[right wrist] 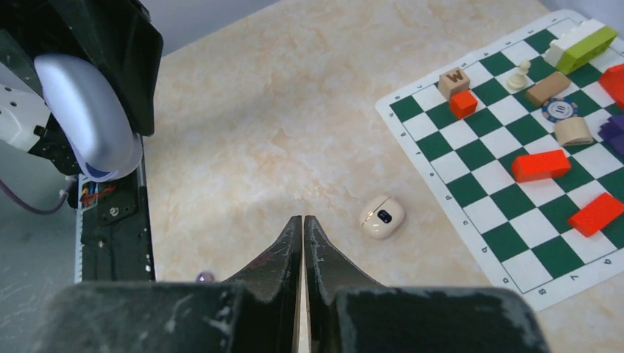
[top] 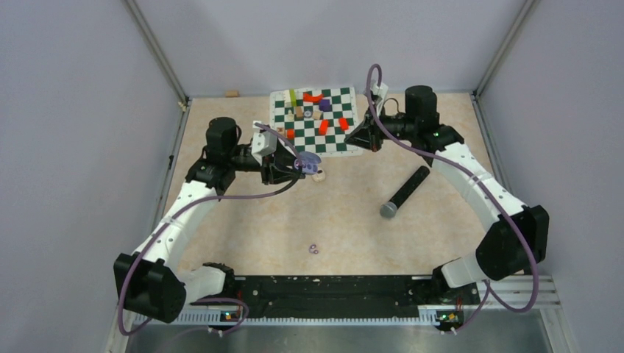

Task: Insert the wireless bluetooth earbuds into the charging case
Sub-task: Pick up the right earbud from the corner of the board.

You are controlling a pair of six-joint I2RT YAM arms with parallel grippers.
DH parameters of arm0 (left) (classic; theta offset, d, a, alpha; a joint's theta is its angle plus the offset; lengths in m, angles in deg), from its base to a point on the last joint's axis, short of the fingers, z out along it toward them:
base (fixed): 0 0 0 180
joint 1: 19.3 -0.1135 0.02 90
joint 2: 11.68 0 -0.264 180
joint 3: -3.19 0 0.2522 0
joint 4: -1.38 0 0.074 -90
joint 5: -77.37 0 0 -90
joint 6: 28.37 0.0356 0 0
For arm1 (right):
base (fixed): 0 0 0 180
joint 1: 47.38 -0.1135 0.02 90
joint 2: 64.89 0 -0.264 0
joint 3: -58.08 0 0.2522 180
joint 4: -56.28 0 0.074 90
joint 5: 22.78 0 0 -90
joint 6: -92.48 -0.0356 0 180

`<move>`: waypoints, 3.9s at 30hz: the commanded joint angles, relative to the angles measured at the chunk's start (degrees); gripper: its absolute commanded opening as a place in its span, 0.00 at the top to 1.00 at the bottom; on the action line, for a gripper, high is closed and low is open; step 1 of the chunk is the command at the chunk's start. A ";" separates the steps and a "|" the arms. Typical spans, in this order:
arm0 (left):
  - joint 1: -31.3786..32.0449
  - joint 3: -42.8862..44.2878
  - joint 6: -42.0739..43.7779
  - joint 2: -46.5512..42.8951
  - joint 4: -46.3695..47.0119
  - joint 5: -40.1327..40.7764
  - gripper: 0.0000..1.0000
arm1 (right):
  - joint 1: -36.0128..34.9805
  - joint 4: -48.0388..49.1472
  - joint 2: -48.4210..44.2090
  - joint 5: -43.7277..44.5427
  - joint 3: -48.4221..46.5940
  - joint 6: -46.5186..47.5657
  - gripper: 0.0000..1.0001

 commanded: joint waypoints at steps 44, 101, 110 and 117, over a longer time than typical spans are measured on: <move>-6.54 1.13 7.99 -15.35 -15.13 -18.20 1.00 | -25.93 -16.37 28.34 -9.01 1.78 22.84 0.54; -13.05 12.91 17.32 -15.87 -32.58 -22.09 1.00 | -31.15 -11.02 26.89 4.96 7.45 30.19 0.61; -13.13 12.06 17.95 -15.94 -32.37 -22.02 1.00 | -32.66 -11.81 23.95 2.35 7.14 31.21 0.60; -13.20 11.70 18.15 -16.26 -32.27 -22.07 1.00 | -35.41 -9.36 26.16 6.87 7.70 29.08 0.61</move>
